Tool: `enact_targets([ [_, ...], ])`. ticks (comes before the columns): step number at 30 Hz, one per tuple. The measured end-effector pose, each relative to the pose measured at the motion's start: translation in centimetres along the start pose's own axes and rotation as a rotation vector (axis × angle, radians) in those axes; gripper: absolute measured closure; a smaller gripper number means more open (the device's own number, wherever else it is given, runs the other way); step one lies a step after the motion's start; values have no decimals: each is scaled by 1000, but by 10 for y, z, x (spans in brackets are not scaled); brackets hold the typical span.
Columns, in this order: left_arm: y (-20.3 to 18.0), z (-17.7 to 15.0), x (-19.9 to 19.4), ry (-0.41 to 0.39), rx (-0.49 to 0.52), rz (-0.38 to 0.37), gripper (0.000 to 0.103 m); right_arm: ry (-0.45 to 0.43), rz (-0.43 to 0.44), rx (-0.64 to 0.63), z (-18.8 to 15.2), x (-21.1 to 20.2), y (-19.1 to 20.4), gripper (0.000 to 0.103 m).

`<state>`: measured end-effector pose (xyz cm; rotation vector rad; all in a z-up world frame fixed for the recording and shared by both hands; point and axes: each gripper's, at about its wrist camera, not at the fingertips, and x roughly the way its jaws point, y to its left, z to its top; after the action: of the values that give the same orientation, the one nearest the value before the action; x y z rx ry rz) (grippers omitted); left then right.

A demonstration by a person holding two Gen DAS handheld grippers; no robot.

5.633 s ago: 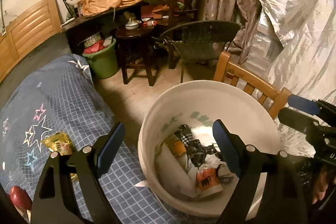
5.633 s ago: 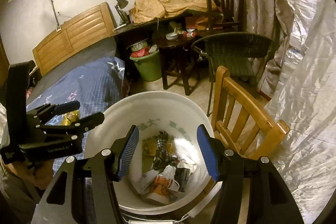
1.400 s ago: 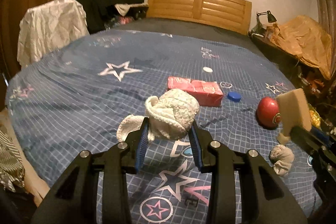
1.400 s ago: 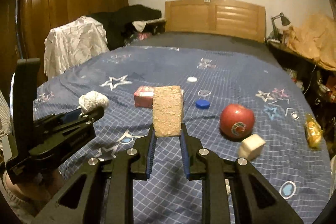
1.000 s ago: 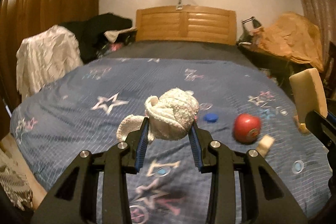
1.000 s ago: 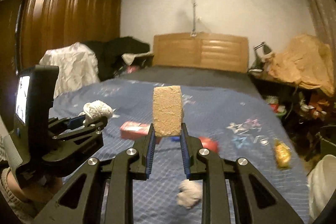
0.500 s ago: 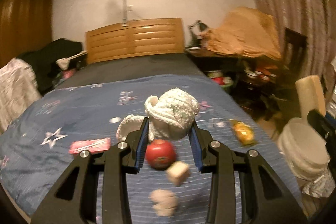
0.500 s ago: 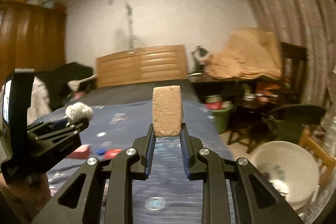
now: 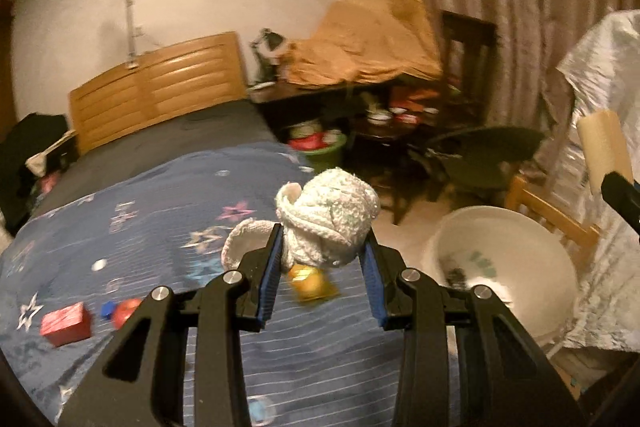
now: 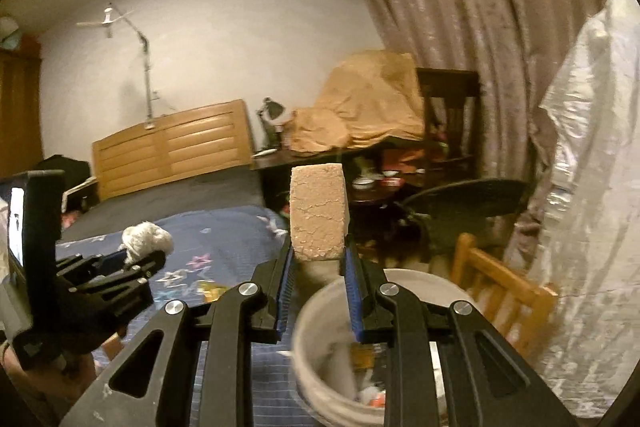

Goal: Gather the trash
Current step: 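Lift and carry the towel and sponge block over the white bucket, then open both tools to drop the towel and sponge into the bucket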

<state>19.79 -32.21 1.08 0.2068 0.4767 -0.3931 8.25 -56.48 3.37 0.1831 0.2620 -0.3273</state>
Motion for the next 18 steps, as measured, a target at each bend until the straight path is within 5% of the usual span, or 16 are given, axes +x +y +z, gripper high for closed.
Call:
enact_targets([
  [6,-59,3,28,39,82,-79,67,19,-63,16,0,7,-62,79],
  [18,-114,2,68,127,157,-227,67,139,-138,34,-17,34,-108,79],
])
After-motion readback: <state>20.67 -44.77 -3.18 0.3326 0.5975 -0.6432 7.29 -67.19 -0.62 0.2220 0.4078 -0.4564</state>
